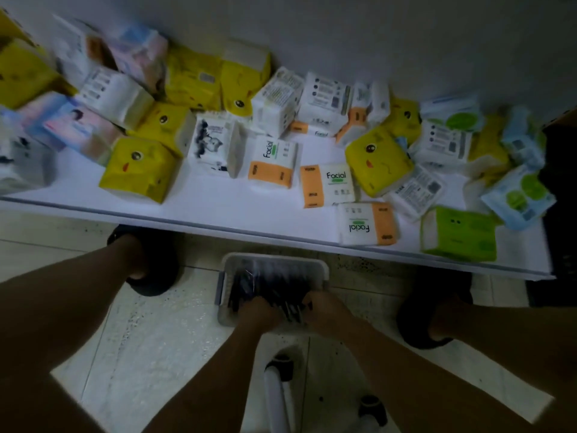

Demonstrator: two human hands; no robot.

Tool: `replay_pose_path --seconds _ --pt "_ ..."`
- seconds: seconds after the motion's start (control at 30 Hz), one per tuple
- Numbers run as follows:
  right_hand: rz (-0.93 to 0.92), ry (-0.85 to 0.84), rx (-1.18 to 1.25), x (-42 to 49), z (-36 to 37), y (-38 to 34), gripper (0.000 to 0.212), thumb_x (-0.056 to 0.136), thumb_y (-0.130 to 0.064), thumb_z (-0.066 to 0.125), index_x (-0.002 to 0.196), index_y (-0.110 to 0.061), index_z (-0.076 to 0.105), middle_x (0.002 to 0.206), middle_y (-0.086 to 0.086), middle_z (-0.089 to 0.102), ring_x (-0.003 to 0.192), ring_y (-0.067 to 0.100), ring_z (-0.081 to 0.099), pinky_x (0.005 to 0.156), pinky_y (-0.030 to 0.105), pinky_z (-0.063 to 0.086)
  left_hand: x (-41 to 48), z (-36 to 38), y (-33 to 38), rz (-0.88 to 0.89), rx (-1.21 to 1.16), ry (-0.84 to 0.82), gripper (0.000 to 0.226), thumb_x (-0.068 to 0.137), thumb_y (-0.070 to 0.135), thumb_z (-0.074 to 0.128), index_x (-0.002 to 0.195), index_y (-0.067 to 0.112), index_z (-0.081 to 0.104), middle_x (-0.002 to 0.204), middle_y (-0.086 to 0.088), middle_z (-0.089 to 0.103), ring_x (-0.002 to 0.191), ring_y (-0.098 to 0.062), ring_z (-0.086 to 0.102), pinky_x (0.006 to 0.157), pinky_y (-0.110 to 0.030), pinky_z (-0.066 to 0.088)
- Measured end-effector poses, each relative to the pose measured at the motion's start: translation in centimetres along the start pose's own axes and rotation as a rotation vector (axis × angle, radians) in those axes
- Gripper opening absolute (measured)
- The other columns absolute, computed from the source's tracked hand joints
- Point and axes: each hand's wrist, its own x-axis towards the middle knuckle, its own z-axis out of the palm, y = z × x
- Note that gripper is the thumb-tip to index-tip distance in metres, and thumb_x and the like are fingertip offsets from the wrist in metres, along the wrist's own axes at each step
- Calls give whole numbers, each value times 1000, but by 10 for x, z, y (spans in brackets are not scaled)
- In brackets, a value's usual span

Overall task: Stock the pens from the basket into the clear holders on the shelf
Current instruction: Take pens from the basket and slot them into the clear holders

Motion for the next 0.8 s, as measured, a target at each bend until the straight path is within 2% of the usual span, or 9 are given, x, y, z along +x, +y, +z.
replay_pose_path --seconds 0.17,0.2,0.27,0.3,0.4,0.47,0.57,0.7,0.8 --pt "-31 -43 -29 15 7 8 27 95 -17 51 116 -5 63 114 17 62 106 32 59 78 27 43 -17 5 3 -50 -162 162 21 95 23 54 100 5 63 93 -11 65 95 -26 62 76 -28 47" --pt "-23 -55 -44 19 10 10 29 94 -17 50 118 -6 62 116 17 60 108 33 58 83 30 46 -20 8 2 -57 -214 219 16 93 20 57 90 6 64 82 -8 63 87 -25 62 71 -27 46" --pt "-23 -85 -58 26 21 13 34 95 -15 49 128 -7 57 120 17 57 109 32 56 93 37 48 -27 12 1 -84 -351 321 20 89 15 63 70 8 61 66 -6 60 69 -22 60 65 -30 49" --pt "-30 -100 -78 30 28 14 37 95 -15 50 131 -8 55 120 15 57 106 31 56 94 38 48 -31 14 0 -114 -431 350 19 87 15 65 70 7 63 65 -8 62 64 -21 59 64 -33 53" --pt "-48 -110 -195 39 43 15 40 90 -18 53 129 -10 56 120 14 57 103 29 56 93 39 50 -50 16 2 -197 -686 345 11 84 15 71 89 8 63 80 -12 68 64 -19 64 59 -32 56" --pt "-50 -112 -222 45 46 12 37 87 -17 54 123 -9 60 115 14 58 101 28 56 91 39 51 -60 15 2 -191 -808 271 22 85 9 69 102 10 55 88 -13 66 66 -21 65 53 -27 52" --pt "-11 -108 -191 65 57 19 36 84 -23 57 118 -16 62 114 12 57 100 26 56 89 39 52 -67 11 0 -159 -886 136 32 88 -2 59 115 11 49 93 -17 64 67 -24 65 55 -29 53" --pt "-16 -71 -179 56 50 11 36 88 -23 59 122 -11 57 119 12 54 102 30 56 90 40 51 -65 3 -2 -145 -810 85 23 94 2 49 114 10 55 90 -9 61 72 -20 60 62 -29 51" --pt "-3 -58 -136 54 50 5 36 90 -24 56 123 -9 59 117 14 57 100 30 56 90 39 51 -61 2 -2 -154 -800 173 17 94 6 44 106 12 54 81 -8 55 68 -17 49 58 -28 40"
